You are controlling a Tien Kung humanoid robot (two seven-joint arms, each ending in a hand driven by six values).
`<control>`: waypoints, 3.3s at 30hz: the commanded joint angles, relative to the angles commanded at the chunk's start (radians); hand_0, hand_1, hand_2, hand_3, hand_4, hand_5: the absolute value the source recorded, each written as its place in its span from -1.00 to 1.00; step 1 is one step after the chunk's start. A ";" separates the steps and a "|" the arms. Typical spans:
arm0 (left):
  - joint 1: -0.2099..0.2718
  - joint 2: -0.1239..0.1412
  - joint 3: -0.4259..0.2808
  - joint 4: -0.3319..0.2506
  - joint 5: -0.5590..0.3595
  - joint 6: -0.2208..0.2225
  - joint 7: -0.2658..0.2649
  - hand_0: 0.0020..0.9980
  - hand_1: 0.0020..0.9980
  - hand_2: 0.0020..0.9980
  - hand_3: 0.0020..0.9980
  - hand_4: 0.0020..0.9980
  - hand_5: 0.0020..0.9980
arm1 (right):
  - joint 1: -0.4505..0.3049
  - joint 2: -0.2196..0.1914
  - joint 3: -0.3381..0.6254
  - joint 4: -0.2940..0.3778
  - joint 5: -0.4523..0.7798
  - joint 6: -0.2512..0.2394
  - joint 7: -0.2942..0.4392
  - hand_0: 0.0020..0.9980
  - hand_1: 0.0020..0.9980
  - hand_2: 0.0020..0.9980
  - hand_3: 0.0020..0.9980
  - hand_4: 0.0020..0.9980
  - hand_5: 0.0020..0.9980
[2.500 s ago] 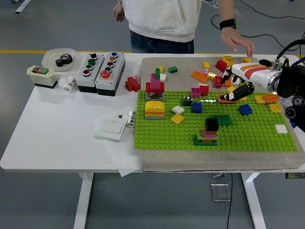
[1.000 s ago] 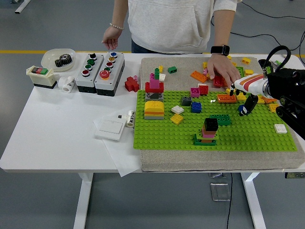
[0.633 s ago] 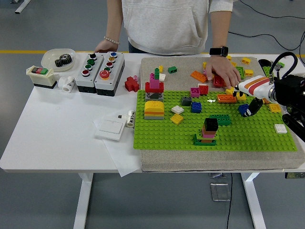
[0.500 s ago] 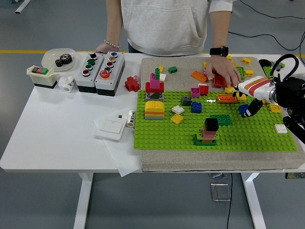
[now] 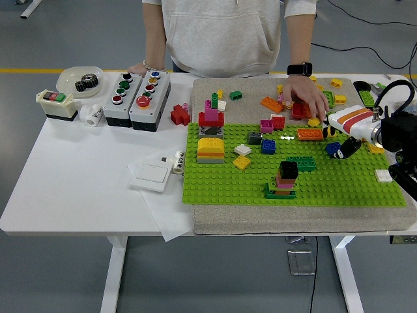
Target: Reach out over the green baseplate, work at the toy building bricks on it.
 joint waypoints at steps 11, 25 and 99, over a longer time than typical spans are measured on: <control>-0.005 0.000 -0.003 -0.002 0.008 0.001 0.002 -0.10 0.14 0.36 0.67 0.84 0.79 | -0.007 0.012 -0.005 -0.022 0.013 -0.004 -0.002 -0.22 0.03 0.14 0.13 0.68 -0.57; -0.011 0.001 -0.010 -0.005 0.021 0.004 0.005 -0.10 0.14 0.36 0.67 0.83 0.80 | -0.003 0.023 -0.001 -0.051 0.000 -0.008 -0.001 -0.24 0.04 0.17 0.25 0.64 -0.56; -0.026 -0.005 -0.048 -0.007 0.072 0.012 0.012 -0.10 0.15 0.36 0.65 0.76 0.83 | -0.027 0.026 -0.001 -0.087 -0.110 -0.098 0.062 -0.45 -0.12 0.02 0.00 0.29 -0.42</control>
